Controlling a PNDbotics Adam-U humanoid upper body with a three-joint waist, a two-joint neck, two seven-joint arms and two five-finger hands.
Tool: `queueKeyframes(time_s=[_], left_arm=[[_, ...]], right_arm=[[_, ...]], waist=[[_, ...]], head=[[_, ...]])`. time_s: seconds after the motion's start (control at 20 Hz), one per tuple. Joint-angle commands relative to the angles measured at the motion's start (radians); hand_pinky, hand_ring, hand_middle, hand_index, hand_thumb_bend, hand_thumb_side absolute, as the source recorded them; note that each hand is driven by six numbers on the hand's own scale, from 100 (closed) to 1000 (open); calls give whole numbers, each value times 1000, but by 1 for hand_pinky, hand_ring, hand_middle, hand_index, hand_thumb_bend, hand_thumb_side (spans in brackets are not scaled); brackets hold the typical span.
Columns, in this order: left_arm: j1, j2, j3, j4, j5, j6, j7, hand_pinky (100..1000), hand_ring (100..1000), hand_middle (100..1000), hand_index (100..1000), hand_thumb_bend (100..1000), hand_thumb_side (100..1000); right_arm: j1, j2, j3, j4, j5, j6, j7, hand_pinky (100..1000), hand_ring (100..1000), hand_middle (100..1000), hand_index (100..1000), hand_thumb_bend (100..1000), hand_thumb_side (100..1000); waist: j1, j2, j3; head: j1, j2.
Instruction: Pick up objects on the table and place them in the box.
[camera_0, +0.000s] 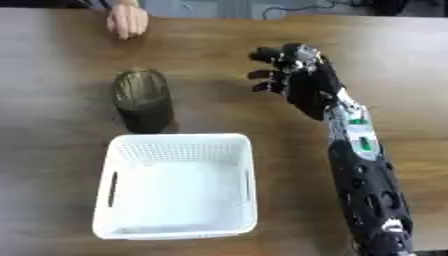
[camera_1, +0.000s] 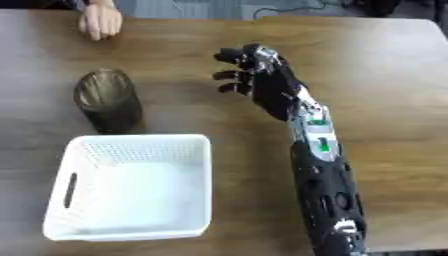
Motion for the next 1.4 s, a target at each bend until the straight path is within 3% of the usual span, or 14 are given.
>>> queueKeyframes(time_s=[0.05,0.25,0.35,0.65,1.4], left_arm=[[-70,79,-61,44,-88,-77,-25,100,203,885,939,503,258],[-214,44,-180,193,-225,-223,-91,163,208,883,936,522,319],[-263,7,-215,266,-270,-245,-98,155,201,876,933,505,309],[-292,-29,-245,352,-325,-251,-62,140,192,868,930,477,296],[-316,-62,-267,368,-312,-251,-21,100,179,855,924,417,246]], right_arm=[[-9,-11,10,-9,8,0,5,787,837,960,950,100,1000],[-12,0,29,-8,16,-2,5,787,837,960,949,100,1000],[-11,3,35,-10,19,-1,5,787,837,960,949,100,1000],[-13,-1,37,-4,22,-3,5,786,836,960,949,100,1000],[-13,5,36,-7,24,-4,5,784,834,959,947,100,1000]], waist=[[11,-23,-6],[20,-27,-30],[25,-26,-42],[27,-22,-52],[24,-23,-49]], head=[[13,1],[32,0],[34,1],[27,1],[25,-1]])
